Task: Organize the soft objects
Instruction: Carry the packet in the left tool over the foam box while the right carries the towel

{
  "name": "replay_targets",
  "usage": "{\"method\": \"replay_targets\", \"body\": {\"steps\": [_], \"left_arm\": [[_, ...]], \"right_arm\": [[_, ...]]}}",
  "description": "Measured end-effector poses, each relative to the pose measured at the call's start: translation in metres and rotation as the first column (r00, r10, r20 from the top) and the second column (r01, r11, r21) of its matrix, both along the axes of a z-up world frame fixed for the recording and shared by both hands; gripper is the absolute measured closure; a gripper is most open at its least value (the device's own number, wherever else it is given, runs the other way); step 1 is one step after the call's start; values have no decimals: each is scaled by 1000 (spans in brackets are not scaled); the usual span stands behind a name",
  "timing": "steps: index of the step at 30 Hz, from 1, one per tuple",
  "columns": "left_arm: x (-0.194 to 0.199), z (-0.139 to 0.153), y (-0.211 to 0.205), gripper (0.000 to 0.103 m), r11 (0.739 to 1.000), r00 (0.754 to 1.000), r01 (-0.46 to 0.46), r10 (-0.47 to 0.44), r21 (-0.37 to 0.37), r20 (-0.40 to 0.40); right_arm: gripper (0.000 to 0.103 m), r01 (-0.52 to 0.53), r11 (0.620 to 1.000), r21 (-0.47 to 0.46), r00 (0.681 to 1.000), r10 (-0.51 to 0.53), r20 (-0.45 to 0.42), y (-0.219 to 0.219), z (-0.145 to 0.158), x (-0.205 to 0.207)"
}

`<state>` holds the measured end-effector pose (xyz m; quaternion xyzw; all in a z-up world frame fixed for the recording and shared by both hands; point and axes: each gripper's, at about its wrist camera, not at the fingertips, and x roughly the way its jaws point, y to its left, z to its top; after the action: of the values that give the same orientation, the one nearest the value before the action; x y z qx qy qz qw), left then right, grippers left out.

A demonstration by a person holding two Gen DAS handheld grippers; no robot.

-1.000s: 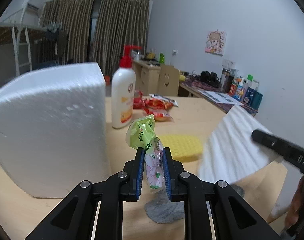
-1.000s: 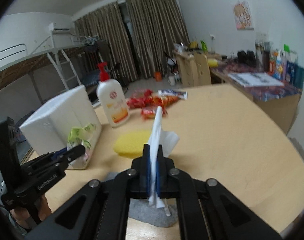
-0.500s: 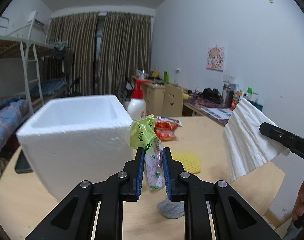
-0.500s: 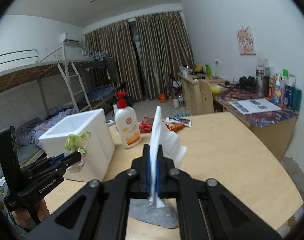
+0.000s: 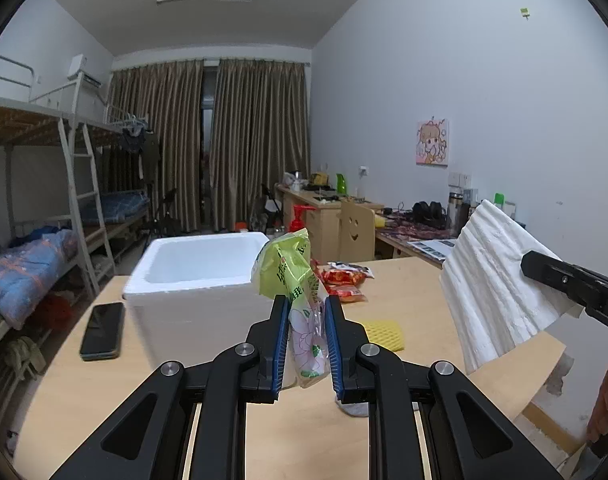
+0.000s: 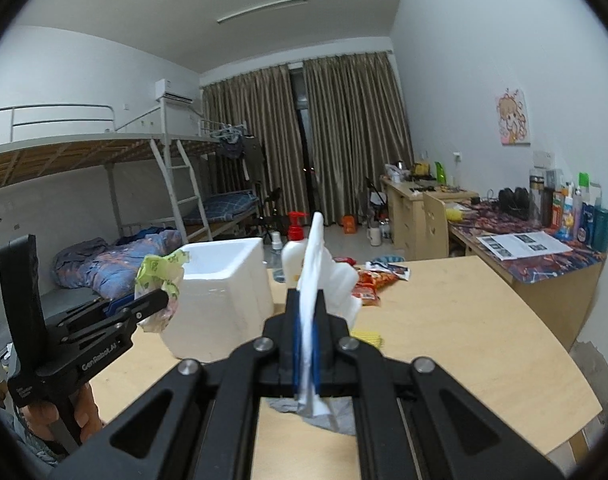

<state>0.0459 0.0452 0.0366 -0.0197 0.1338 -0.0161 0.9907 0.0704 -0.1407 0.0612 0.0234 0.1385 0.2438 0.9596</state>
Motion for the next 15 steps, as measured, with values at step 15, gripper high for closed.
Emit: {"method": "replay_targets", "body": {"steps": [15], "left_arm": [[-87,13,-2,83,998,995,-56,53,26,83]], "right_arm": [[96,-107,994,12,992,106,62,10,-3,-51]]}}
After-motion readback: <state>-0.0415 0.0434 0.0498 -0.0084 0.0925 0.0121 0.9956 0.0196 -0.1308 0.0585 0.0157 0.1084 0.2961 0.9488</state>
